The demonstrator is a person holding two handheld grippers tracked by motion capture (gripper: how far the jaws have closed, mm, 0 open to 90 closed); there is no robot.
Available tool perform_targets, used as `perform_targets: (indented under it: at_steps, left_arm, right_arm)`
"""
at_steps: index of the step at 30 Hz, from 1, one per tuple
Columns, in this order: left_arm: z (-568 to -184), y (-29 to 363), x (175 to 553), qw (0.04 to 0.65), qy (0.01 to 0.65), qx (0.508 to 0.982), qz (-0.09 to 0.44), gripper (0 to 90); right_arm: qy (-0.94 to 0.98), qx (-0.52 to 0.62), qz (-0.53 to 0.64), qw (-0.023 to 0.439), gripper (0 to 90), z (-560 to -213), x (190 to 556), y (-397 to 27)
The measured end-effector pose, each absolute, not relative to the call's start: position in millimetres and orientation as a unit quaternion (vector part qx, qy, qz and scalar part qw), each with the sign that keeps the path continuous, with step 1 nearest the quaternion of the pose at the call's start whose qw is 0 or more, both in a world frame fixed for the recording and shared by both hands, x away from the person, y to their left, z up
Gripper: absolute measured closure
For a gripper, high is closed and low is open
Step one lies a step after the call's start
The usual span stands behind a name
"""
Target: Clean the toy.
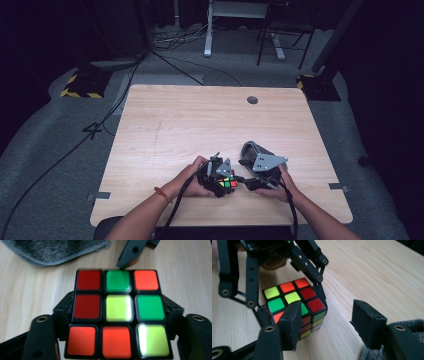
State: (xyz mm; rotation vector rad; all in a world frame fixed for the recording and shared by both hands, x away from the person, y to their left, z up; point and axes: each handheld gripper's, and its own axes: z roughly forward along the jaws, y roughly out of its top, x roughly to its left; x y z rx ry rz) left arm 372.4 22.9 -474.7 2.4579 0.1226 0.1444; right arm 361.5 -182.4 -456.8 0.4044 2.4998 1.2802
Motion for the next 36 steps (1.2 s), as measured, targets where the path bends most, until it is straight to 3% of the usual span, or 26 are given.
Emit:
perform_targets:
  at_steps: [16,24,36]
  left_arm:
    - [-462,25,365,0.367,0.027,0.928,0.065,33.0]
    - [-469,24,368,0.360,0.030,0.931,0.051,33.0]
    - [-472,25,367,0.379,0.032,0.924,0.044,32.8]
  right_arm:
    - [0.903,0.141,0.388,0.120,40.1,-476,372,-192]
    - [0.887,0.135,0.428,0.104,39.5,-469,372,-197]
    - [0.887,0.121,0.425,0.136,41.1,-462,364,-188]
